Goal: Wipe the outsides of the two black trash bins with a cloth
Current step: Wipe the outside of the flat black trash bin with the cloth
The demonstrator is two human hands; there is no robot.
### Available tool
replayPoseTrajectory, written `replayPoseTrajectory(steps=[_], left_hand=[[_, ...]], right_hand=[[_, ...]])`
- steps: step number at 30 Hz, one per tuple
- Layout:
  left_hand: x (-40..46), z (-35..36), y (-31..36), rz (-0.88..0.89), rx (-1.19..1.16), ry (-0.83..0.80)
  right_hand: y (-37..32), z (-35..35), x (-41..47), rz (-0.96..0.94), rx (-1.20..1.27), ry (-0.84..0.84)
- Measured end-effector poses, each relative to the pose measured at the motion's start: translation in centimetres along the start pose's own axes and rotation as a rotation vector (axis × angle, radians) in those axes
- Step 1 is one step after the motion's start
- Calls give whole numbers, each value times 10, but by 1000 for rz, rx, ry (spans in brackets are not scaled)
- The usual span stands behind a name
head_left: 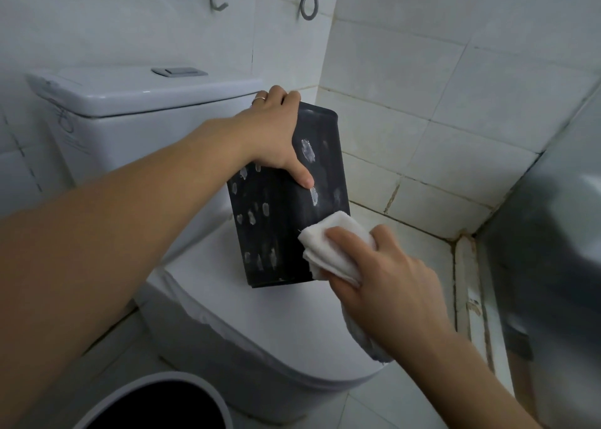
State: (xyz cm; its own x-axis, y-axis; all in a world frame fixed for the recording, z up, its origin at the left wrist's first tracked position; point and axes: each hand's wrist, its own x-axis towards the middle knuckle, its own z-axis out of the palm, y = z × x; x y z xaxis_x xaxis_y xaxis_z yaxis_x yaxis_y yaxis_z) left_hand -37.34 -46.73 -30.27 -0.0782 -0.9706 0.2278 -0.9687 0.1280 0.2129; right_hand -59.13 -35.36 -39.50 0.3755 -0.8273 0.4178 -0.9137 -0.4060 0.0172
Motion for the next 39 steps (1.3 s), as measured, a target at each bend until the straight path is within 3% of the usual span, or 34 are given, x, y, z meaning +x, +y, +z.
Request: replayPoseTrajectory(steps=[8, 14, 22, 29, 36, 39], left_hand=[[-1, 1, 10, 20, 15, 10], [0, 0, 7, 16, 18, -9], [-5, 2, 10, 39, 35, 30], [-6, -2, -2, -1, 9, 4], [-11, -1, -4, -3, 9, 21], [-9, -1, -2, -1, 23, 16]], right_hand=[[21, 1, 17, 208, -8, -41], [-2, -2, 7, 99, -21, -5], [14, 2, 24, 230, -3, 31], [-15, 1, 5, 109, -6, 53], [11, 3, 20, 263, 24, 2], [9, 0, 19, 216, -3, -9]])
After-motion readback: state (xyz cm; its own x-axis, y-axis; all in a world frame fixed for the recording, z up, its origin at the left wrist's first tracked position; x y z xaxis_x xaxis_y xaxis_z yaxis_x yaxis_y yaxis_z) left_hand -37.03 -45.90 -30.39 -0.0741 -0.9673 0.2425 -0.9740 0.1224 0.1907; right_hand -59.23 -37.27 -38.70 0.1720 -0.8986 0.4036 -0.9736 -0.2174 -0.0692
